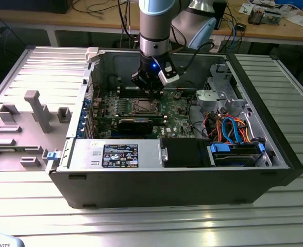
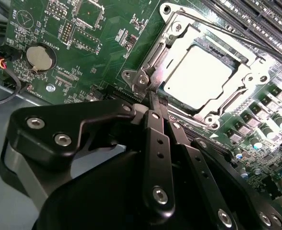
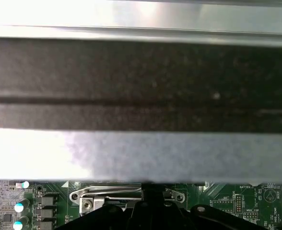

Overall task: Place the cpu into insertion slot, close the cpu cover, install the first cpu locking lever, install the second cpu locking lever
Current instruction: 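Install the second cpu locking lever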

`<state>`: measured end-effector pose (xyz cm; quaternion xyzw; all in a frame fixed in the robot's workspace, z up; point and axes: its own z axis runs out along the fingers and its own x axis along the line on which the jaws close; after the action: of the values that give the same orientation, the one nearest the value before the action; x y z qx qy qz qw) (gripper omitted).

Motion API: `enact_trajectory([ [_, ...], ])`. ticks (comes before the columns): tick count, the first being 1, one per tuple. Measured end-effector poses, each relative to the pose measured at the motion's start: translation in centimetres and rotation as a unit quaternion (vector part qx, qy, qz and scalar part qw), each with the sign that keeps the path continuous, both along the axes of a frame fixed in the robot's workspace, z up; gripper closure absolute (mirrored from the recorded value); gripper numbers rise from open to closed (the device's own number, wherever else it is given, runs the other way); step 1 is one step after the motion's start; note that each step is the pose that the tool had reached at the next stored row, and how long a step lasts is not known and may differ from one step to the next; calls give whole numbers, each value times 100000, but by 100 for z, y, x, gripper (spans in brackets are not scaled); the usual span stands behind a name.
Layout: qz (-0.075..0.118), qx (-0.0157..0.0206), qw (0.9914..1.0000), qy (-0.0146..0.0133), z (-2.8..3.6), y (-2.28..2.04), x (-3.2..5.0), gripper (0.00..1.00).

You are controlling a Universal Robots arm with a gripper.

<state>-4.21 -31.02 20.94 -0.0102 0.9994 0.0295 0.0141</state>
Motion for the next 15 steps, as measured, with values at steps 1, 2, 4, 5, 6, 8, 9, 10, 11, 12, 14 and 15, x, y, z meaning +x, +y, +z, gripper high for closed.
enact_trajectory([
  [1, -2, -1, 100000, -2, 0, 0, 0, 89],
  [2, 3, 3, 100000, -2, 0, -2, 0, 89],
  [4, 5, -1, 100000, -3, 0, -5, 0, 89],
  [5, -1, -1, 100000, 0, 0, -6, 0, 89],
  [6, 0, 2, 100000, -3, 0, -9, 0, 89],
  [8, 2, 0, 100000, -3, 0, -13, 0, 89],
  [9, 3, -3, 100000, 0, 0, -17, 0, 89],
  [10, 4, -3, 100000, 2, 0, -23, 0, 89],
  [11, 3, -1, 100000, -2, 0, -27, 0, 89],
  [12, 2, 1, 100000, 0, 0, -32, 0, 89],
  [14, -1, 0, 100000, 0, 0, -44, 0, 89],
  [15, 3, 2, 100000, -2, 0, -49, 0, 89],
])
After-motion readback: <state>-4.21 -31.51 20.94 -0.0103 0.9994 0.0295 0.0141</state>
